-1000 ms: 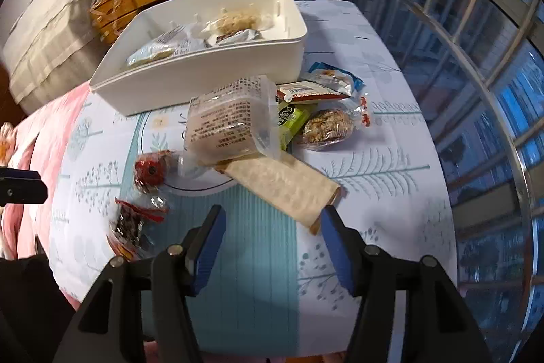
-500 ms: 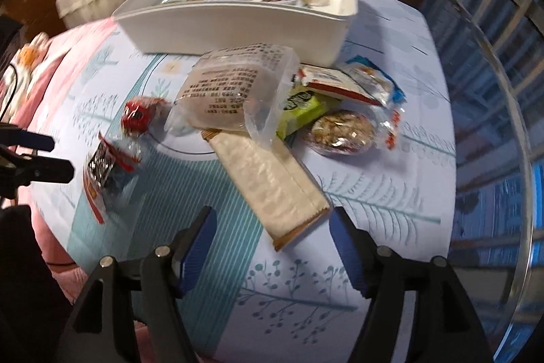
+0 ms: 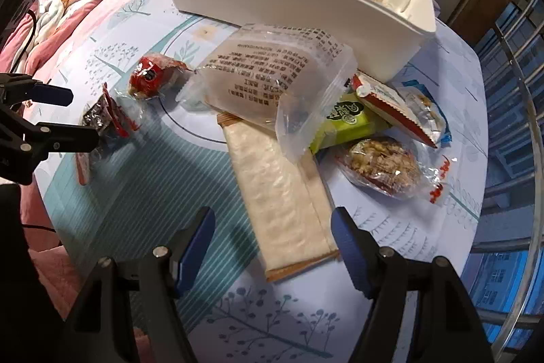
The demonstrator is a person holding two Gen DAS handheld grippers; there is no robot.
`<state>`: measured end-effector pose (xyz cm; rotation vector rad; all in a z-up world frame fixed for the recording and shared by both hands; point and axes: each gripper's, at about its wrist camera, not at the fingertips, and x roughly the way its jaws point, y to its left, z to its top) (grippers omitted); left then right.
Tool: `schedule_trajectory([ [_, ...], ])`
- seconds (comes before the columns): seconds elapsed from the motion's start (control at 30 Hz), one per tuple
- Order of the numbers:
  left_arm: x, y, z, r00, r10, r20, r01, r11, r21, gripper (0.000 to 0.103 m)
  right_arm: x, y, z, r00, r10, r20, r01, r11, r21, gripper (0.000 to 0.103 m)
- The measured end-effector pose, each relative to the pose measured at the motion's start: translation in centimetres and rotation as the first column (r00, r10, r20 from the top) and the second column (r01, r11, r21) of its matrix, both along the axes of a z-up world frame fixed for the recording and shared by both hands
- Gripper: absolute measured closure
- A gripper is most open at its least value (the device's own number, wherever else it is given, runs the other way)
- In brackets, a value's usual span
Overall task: Organize snacks
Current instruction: 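Grasp the dark red-labelled packet with the left tool while the right tool grasps the tan wafer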
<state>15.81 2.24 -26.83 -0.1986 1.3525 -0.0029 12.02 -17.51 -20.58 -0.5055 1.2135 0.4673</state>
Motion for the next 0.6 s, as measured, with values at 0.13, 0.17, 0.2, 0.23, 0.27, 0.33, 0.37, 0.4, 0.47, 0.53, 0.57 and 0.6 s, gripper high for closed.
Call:
schedule_trajectory([
  [0.13, 0.1, -0.7, -1.0, 1.000, 0.005, 0.012, -0.005, 1.000, 0.028, 0.008, 0.4, -0.4, -0.7, 1.000, -0.003, 0.003, 0.003, 1.000, -0.003, 0.032],
  [0.17, 0.1, -0.8, -1.2, 1.000, 0.002, 0.014, -0.002, 0.999, 0.039, 0.008, 0.5, -0.4, -0.7, 1.000, -0.005, 0.002, 0.005, 1.000, -0.003, 0.032],
  [0.2, 0.1, -1.0, -1.5, 1.000, -0.006, 0.013, 0.005, 0.999, 0.051, 0.008, 0.6, -0.4, -0.9, 1.000, -0.007, -0.002, 0.007, 1.000, -0.003, 0.032],
  [0.23, 0.2, -1.2, -1.7, 1.000, -0.012, 0.009, 0.011, 0.998, 0.060, 0.008, 0.7, -0.5, -1.1, 1.000, -0.009, -0.006, 0.009, 1.000, -0.003, 0.032],
  [0.27, 0.2, -1.4, -1.9, 1.000, -0.017, 0.006, 0.016, 0.997, 0.070, 0.008, 0.8, -0.5, -1.2, 1.000, -0.008, -0.007, 0.008, 1.000, -0.005, 0.032],
  [0.33, 0.4, -1.9, -2.4, 1.000, -0.024, 0.008, 0.024, 0.997, 0.074, 0.008, 0.8, -0.5, -1.5, 1.000, -0.006, -0.005, 0.006, 1.000, -0.007, 0.032],
  [0.37, 0.5, -1.9, -2.5, 1.000, -0.026, 0.008, 0.025, 0.997, 0.076, 0.008, 0.9, -0.4, -1.6, 1.000, -0.006, -0.002, 0.006, 1.000, -0.008, 0.032],
  [0.4, 0.6, -2.1, -2.7, 1.000, -0.027, 0.008, 0.026, 0.997, 0.079, 0.008, 1.0, -0.5, -1.6, 1.000, -0.009, 0.002, 0.009, 1.000, -0.005, 0.032],
  [0.47, 0.8, -2.6, -2.9, 0.999, -0.031, 0.009, 0.030, 0.996, 0.087, 0.011, 1.1, -0.5, -1.7, 1.000, -0.017, 0.004, 0.017, 1.000, 0.006, 0.032],
  [0.53, 1.0, -3.0, -3.1, 0.999, -0.031, 0.010, 0.030, 0.994, 0.108, 0.018, 1.3, -0.3, -1.7, 1.000, -0.022, 0.008, 0.022, 1.000, 0.013, 0.032],
  [0.57, 1.0, -3.1, -3.1, 1.000, -0.029, 0.011, 0.028, 0.993, 0.117, 0.022, 1.4, -0.2, -1.8, 1.000, -0.023, 0.011, 0.023, 1.000, 0.015, 0.032],
  [0.6, 1.2, -3.1, -3.1, 1.000, -0.025, 0.010, 0.023, 0.992, 0.124, 0.023, 1.5, -0.1, -1.9, 1.000, -0.024, 0.014, 0.023, 1.000, 0.018, 0.032],
])
